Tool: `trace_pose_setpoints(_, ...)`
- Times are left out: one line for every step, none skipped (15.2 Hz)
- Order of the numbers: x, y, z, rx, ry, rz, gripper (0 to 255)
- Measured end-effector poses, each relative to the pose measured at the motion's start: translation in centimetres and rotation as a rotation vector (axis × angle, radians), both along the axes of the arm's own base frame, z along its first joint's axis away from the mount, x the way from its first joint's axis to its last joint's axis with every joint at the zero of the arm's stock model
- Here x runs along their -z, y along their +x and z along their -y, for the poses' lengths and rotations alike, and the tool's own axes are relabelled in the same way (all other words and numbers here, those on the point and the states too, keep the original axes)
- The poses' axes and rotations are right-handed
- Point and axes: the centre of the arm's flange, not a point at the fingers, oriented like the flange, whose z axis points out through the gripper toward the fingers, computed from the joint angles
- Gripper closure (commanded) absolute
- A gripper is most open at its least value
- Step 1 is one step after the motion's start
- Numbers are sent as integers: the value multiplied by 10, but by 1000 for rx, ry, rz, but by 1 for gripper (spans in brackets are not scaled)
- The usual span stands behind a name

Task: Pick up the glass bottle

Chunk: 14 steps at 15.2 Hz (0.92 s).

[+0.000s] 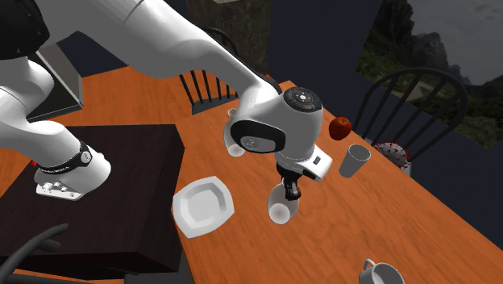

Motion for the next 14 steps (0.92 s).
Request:
trace_pose_setpoints(-4,0,0,0,0,0,255)
trace_pose_setpoints(-10,0,0,0,0,0,255)
trace_pose_setpoints(-15,0,-1,0,0,0,255)
trace_pose_setpoints(-20,0,0,0,0,0,255)
trace_pose_setpoints(-25,0,-1,0,0,0,255)
trace_pose_setpoints(-30,0,-1,0,0,0,255)
trace_pose_setpoints(-35,0,-1,0,0,0,255)
trace_pose_setpoints(-41,-1,1,0,0,0,255)
trace_pose_setpoints(-46,1,1,0,0,0,255)
trace_pose_setpoints(-52,0,0,0,0,0,255)
trace_pose_setpoints(-56,1,-1,0,0,0,255)
trace_pose_setpoints(-61,1,-1,0,0,0,255)
trace_pose_setpoints(-67,0,-1,0,0,0,255)
trace_pose_setpoints(-70,0,-1,0,0,0,255)
